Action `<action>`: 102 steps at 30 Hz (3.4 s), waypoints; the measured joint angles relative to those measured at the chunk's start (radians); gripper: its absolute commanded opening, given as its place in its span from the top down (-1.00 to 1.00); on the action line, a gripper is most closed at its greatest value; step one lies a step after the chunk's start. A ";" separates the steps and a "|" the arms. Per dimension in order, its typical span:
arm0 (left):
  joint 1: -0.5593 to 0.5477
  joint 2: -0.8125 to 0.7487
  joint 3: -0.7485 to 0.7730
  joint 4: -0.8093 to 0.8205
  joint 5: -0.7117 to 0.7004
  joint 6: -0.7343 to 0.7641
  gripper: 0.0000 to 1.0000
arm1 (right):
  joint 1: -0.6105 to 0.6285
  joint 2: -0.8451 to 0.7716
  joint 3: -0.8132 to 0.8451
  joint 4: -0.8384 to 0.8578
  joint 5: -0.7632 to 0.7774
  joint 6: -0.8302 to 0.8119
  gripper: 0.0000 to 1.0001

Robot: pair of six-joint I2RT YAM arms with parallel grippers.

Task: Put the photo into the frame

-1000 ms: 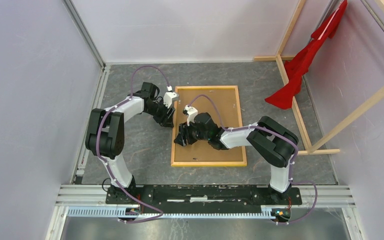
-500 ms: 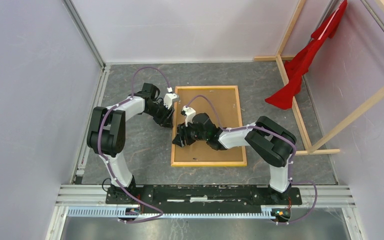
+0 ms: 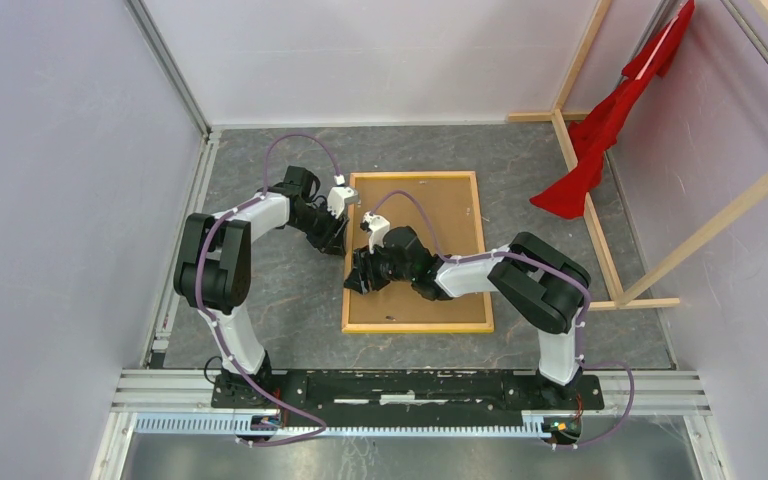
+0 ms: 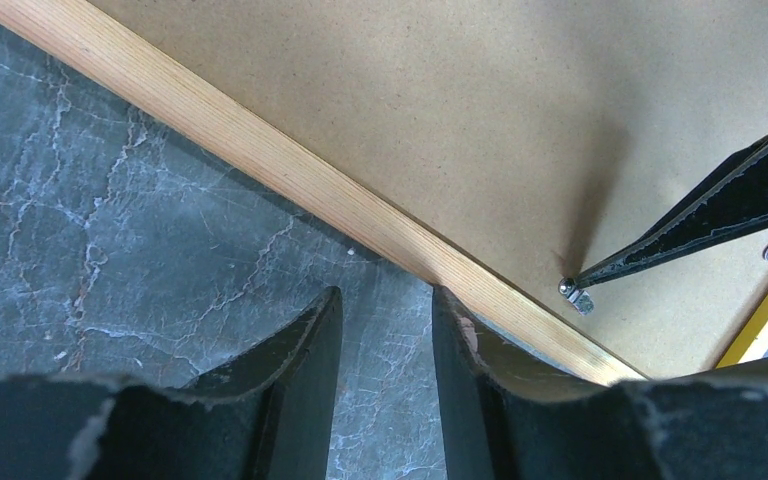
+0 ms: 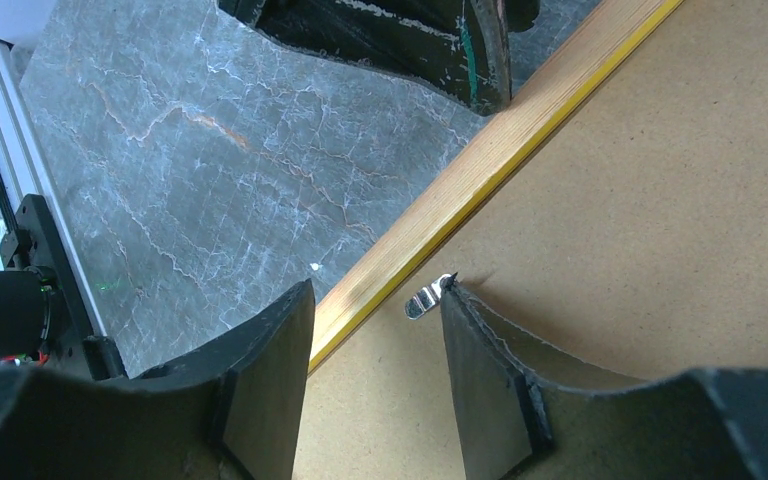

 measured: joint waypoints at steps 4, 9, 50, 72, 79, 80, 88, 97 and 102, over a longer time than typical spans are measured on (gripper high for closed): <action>0.000 0.000 0.000 0.000 -0.001 0.000 0.11 | 0.003 0.000 0.000 0.000 0.003 0.000 -0.12; 0.000 0.000 0.000 0.000 -0.002 0.002 0.13 | 0.006 -0.003 -0.017 0.021 0.009 0.001 -0.11; -0.005 0.000 0.000 0.000 -0.027 0.014 0.13 | 0.026 0.004 -0.011 0.023 0.011 0.024 -0.09; -0.008 0.000 -0.001 0.000 -0.034 0.031 0.14 | 0.011 0.033 -0.001 0.068 0.002 0.021 -0.05; -0.008 0.000 -0.001 -0.001 -0.042 0.048 0.14 | 0.008 0.033 0.000 0.069 -0.009 0.008 -0.06; -0.008 0.000 -0.001 -0.002 -0.045 0.049 0.14 | 0.008 0.031 0.000 0.067 -0.010 0.007 -0.08; -0.009 0.000 0.001 -0.023 -0.053 0.049 0.12 | -0.031 -0.067 -0.060 0.005 -0.005 -0.006 -0.16; -0.003 0.005 0.085 -0.050 -0.034 0.048 0.12 | -0.122 -0.137 -0.111 0.006 -0.025 0.002 -0.17; 0.001 0.015 0.118 -0.048 -0.021 0.047 0.13 | -0.106 -0.127 -0.111 0.015 -0.035 0.023 -0.16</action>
